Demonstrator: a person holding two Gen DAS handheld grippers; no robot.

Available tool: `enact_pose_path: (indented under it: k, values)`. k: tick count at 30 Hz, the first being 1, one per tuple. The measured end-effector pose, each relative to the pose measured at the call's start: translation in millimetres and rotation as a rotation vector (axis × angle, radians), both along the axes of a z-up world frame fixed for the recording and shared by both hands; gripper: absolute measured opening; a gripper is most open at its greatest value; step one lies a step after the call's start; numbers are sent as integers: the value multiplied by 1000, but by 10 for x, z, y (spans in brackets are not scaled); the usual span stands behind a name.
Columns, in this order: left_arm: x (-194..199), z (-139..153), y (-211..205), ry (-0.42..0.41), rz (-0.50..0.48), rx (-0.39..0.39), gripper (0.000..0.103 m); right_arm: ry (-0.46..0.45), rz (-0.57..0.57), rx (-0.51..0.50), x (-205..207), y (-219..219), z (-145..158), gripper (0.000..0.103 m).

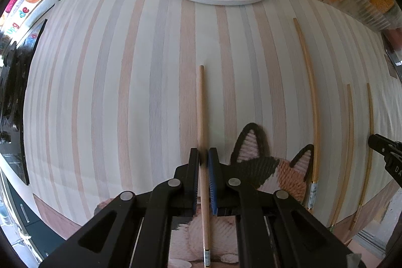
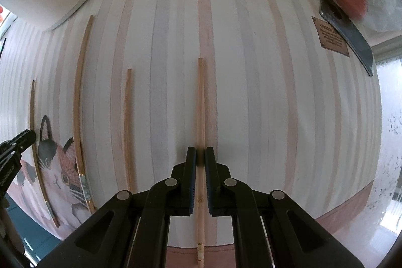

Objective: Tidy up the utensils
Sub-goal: 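Lift both light chopsticks and carry them toward the beige holder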

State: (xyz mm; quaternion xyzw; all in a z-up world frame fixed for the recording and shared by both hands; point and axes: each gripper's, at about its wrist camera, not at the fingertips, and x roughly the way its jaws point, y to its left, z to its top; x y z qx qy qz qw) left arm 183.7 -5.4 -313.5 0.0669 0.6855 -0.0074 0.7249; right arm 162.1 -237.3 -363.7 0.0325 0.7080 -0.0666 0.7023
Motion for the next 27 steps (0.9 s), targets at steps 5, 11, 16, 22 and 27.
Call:
enact_pose_path:
  k: [5,11,16,22,27]
  values:
    - [25,6,-10,-3,-1,1,5,25,14,3,70,17,-2,8]
    - [35,-6,-47,4,-21,13,4,46,33,3,160,72,-13,9]
    - [6,13,-87,-10,-27,27,4,35,29,-6,165,94,-5,8]
    - [-78,342,-124,-93,-56,8,4,-27,-8,19,9,52,81,7]
    - [-147,778,-129,-181,-79,-28,4,-110,-1,44,-82,72,353,7]
